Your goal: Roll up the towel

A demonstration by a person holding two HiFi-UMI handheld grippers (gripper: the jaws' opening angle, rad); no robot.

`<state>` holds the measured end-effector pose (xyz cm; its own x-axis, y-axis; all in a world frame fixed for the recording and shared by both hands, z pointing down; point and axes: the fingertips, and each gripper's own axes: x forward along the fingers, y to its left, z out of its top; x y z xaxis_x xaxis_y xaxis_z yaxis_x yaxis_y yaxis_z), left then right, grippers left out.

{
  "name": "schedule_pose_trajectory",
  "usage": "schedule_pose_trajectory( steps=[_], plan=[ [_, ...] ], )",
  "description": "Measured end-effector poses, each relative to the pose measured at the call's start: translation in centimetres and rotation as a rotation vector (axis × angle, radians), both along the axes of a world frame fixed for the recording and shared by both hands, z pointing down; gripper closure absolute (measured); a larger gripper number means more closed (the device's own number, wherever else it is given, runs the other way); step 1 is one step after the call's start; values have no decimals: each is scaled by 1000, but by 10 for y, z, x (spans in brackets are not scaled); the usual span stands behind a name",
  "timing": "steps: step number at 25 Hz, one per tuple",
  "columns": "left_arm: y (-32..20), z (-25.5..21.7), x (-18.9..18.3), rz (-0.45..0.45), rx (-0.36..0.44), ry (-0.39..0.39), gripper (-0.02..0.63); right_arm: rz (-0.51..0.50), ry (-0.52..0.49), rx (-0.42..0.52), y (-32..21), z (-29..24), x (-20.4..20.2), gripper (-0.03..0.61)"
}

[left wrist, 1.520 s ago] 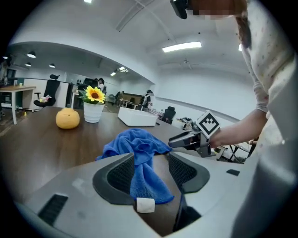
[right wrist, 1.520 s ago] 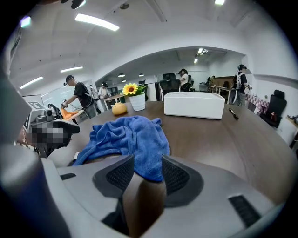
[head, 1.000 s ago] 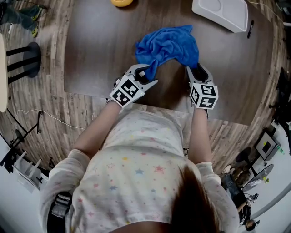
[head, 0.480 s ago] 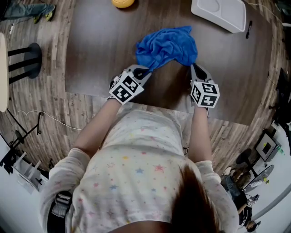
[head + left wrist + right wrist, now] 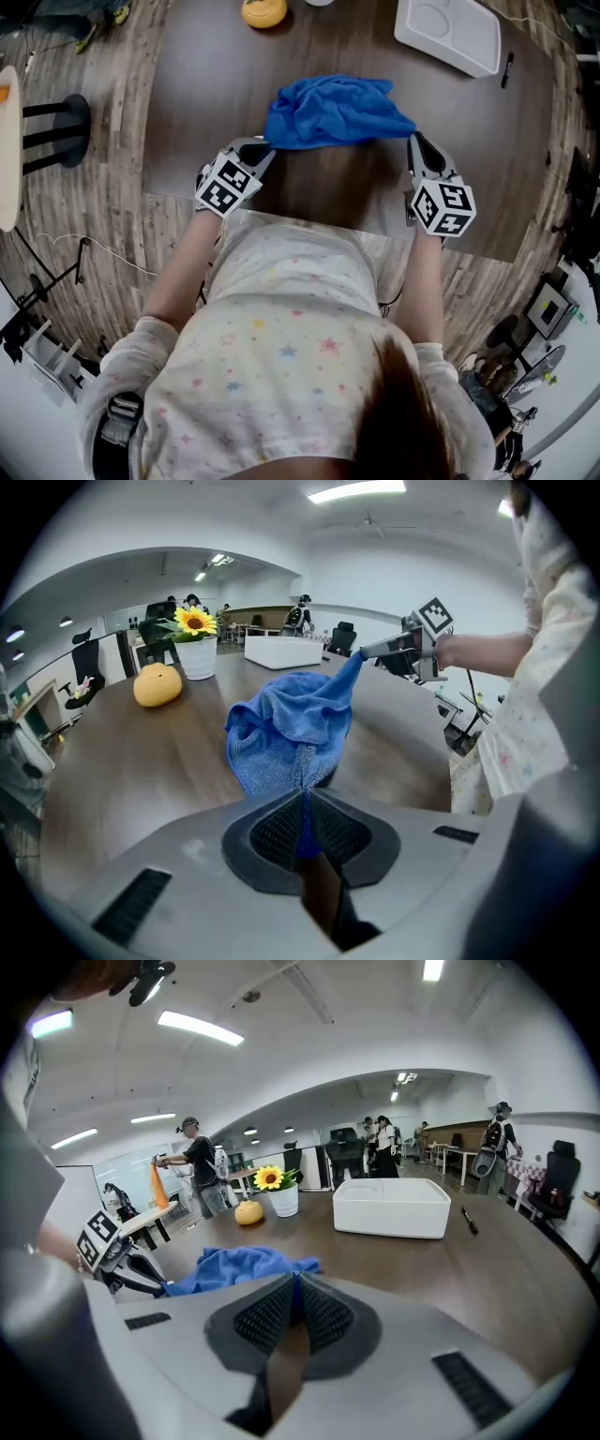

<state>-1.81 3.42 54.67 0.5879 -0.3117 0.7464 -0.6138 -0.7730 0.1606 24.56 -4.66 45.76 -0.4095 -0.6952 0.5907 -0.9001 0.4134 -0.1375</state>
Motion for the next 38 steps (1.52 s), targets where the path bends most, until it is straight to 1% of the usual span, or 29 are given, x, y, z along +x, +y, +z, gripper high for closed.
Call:
schedule_pose_trajectory(
  steps=[2,3,4,5,8,9,13,17,23,27,28,29,34,38],
  plan=[
    [5,6,-6,-13,-25,14,586,-8,3,-3,6,-3,-2,563],
    [7,8,-7,-23,-37,26,570,-11,5,-8,9,-2,-3,563],
    [8,9,-7,-33,-41,36,517,-12,6,-12,12,-1,-4,563],
    [8,8,-6,-39,-37,42,471,-12,5,-18,15,1,-5,563],
    [5,0,-1,-33,5,50,427,-7,4,-31,19,7,-6,563],
    [3,-5,3,-25,27,59,425,-7,4,-33,19,8,-6,563],
    [-7,-22,30,33,109,85,425,-6,2,-30,21,7,-7,563],
    [-16,-23,55,68,138,101,425,-5,-4,-22,21,4,-8,563],
    [-25,-12,72,87,152,85,425,-6,-12,-12,21,0,-8,563],
    [-31,1,71,96,153,27,425,-7,-18,-9,21,1,-9,563],
    [-32,4,69,93,152,13,436,-8,-18,-9,20,1,-9,563],
    [-33,5,68,93,153,5,464,-9,-19,-8,20,1,-9,563],
    [-33,5,65,115,160,-6,565,-8,-21,-9,17,1,-8,563],
    [-31,0,65,114,164,9,577,-8,-24,-4,16,-1,-7,563]
  ],
)
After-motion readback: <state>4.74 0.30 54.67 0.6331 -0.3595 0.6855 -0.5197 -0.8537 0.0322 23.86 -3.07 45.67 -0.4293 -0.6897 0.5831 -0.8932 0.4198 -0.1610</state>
